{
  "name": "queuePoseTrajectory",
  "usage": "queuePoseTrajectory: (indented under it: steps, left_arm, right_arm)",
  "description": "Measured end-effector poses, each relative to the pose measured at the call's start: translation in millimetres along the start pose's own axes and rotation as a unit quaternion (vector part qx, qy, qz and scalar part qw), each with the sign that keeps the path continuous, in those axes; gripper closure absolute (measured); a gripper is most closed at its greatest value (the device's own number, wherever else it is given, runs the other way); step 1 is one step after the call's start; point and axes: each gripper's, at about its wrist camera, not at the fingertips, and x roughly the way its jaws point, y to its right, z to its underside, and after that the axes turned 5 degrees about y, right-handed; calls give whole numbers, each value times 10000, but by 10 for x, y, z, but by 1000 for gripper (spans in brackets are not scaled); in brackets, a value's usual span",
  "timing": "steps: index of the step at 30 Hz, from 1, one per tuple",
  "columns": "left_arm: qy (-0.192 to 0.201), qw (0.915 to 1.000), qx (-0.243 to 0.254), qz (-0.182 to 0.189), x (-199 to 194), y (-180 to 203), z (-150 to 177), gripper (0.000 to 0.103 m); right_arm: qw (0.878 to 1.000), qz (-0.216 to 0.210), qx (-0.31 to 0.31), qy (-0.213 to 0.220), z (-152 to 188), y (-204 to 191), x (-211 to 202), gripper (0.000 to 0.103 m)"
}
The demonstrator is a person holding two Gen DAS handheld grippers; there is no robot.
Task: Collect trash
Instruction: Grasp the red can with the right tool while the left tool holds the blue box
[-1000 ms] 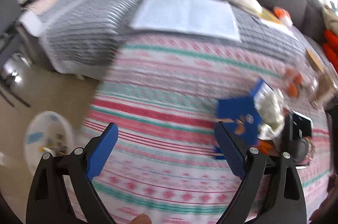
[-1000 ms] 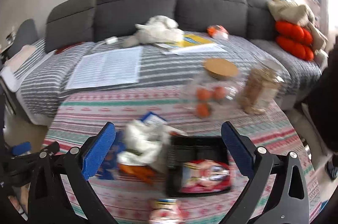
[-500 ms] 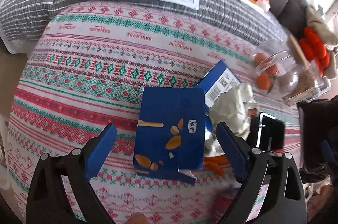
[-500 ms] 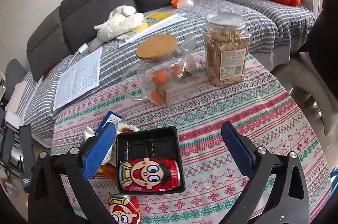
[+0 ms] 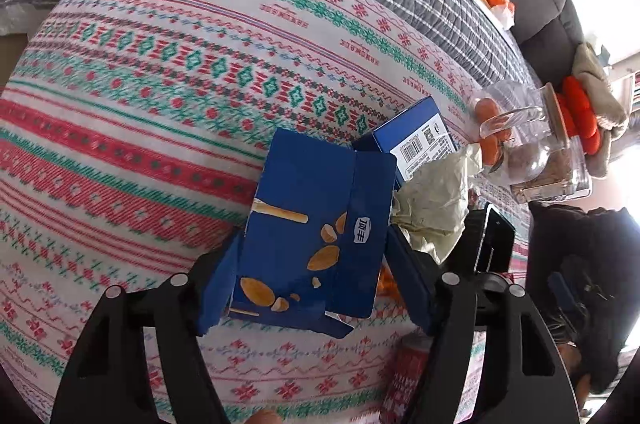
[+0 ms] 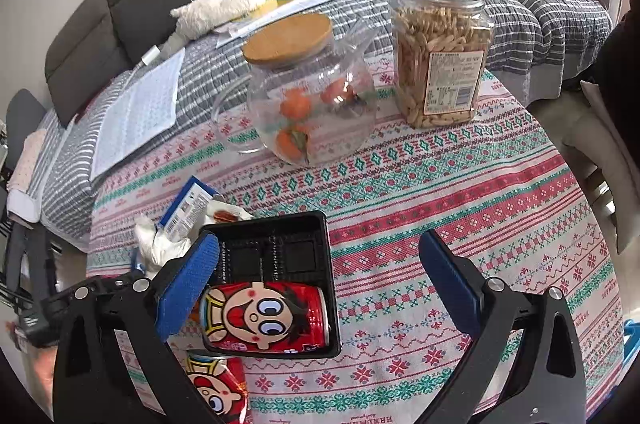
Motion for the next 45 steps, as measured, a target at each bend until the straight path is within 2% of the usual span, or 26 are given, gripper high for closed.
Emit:
queuePoseTrajectory:
  steps: [6,8,12,15,17,19,22,25,29,32,33,38,45]
  left_arm:
    - [312,9993,-36,209,-356,-51,-30,34]
    - [415,9987,-59,295,-470,-66,-25,34]
    - [530,9979,-33,374,-634,-76,25,34]
    - [565,9977,26,370,-680,-58,50,34]
    - [580,9975,48,391,-709,-49,54,34]
    - [588,9975,69,398,-708,-35,49,34]
    - [613,9973,113,386,-757,-40,64,34]
    - [659,9971,174,349,-799,-28,76,34]
    - [685,9969,184,349,-833,-41,88,34]
    - [690,9969,175,330,-839,-55,96,34]
    - [685,9970,177,320,-836,-58,97,34]
    - [678,9971,210,257,-820,-62,100,34]
    - [711,9969,201,285,-807,-61,99,34]
  right_arm:
    - [9996,144,-189,-180,12,-2,172,7]
    - [9992,84,-157,-366,28,11,300,7]
    - [9972,-71,-195,-712,71,-37,462,17]
    - [9973,-266,-315,-610,68,-129,338,16]
    - [9954,-377,-783,-403,90,-268,182,14]
    - [9890,-422,-1372,-356,160,-392,94,13]
    - [9729,-434,-2233,-410,308,-519,36,15]
    - [9609,-508,-2685,-455,382,-515,30,20]
    - [9386,-634,-3358,-482,485,-562,92,24]
    - [9336,-734,-3462,-562,515,-623,211,32]
    - [9325,-797,-3467,-631,523,-650,267,31]
    - [9342,-819,-3395,-721,557,-707,411,33]
    - [9540,-903,-2833,-375,415,-701,294,42]
